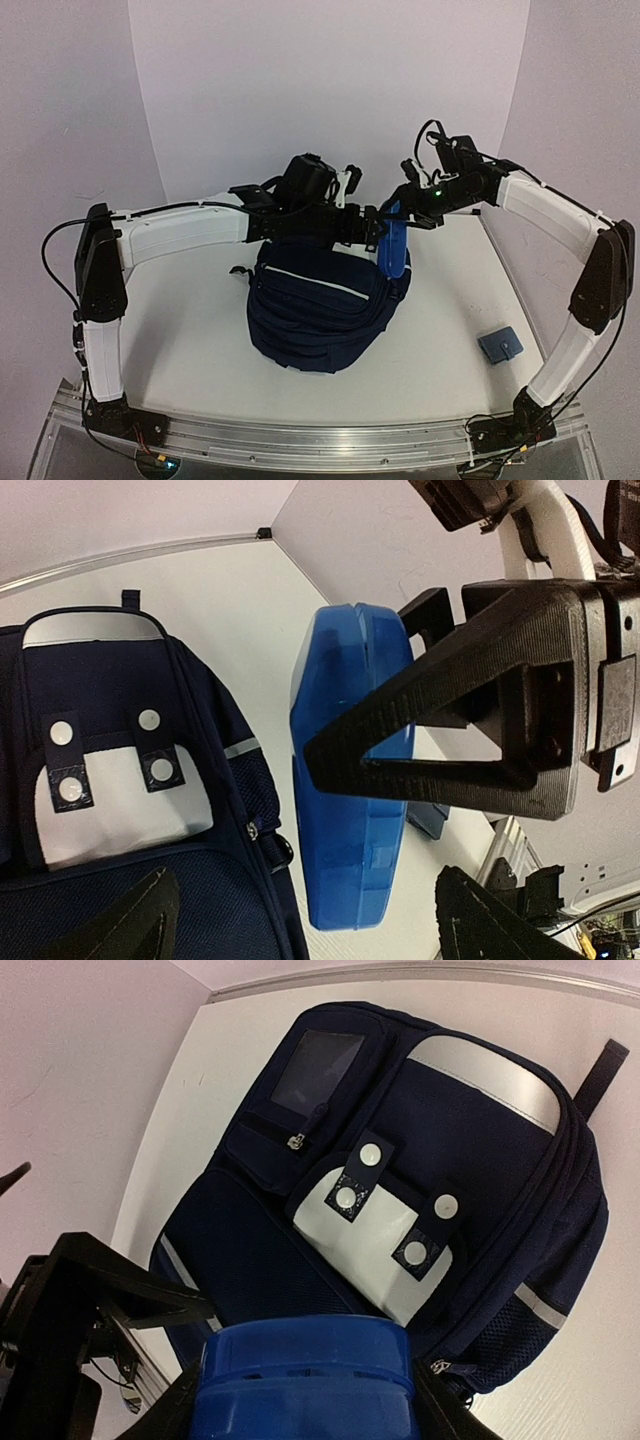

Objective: Pack the student bag
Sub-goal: Pick up the personal item from the center of the board.

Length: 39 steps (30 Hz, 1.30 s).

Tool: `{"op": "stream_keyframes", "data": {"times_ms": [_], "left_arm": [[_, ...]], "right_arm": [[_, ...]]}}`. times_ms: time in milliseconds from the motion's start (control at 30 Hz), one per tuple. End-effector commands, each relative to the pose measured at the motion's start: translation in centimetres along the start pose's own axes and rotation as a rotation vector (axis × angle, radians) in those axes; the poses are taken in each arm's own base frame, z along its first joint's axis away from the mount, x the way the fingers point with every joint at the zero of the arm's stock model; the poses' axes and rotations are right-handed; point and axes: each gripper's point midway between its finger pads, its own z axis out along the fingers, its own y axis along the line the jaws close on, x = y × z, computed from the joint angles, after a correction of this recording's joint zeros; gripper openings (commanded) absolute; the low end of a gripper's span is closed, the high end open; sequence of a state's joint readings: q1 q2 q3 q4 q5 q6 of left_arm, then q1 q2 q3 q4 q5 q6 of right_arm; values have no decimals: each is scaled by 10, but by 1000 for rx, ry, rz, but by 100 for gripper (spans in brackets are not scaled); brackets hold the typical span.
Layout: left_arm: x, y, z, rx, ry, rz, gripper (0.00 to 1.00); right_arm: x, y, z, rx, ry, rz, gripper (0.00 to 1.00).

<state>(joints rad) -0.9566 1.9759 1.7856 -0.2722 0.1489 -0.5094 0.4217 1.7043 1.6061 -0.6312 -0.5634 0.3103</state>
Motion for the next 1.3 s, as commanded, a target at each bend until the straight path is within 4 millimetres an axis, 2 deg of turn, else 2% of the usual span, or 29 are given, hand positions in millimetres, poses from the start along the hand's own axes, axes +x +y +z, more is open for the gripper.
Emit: {"op": "stream_keyframes", "data": {"times_ms": [0, 267, 433, 533, 633, 700, 833, 1033, 1133, 1267], "left_arm": [[-22, -32, 4, 104, -58, -10, 88], [-8, -36, 30, 116, -15, -33, 76], [-8, -31, 38, 77, -11, -36, 71], [-10, -28, 39, 60, -20, -49, 62], [-12, -26, 35, 45, -30, -70, 54], [-10, -25, 31, 45, -33, -85, 50], [-12, -27, 4, 65, -71, -131, 41], [-6, -19, -41, 85, -116, -205, 32], [6, -16, -69, 123, -134, -256, 31], [26, -10, -115, 164, -178, -351, 31]], "right_arm": [[-15, 23, -21, -61, -87, -4, 56], [-14, 23, -19, -41, -100, 16, 56], [-11, 25, -16, -44, -93, 23, 58], [-9, 27, -15, -44, -91, 20, 58], [-11, 29, -16, -50, -95, 12, 66], [-15, 33, -21, -55, -110, -11, 75], [-29, 47, -40, -61, -162, -89, 89], [-34, 56, -56, -66, -192, -183, 95], [-21, 63, -56, -108, -144, -285, 94], [24, 66, -33, -76, -18, -462, 84]]}}
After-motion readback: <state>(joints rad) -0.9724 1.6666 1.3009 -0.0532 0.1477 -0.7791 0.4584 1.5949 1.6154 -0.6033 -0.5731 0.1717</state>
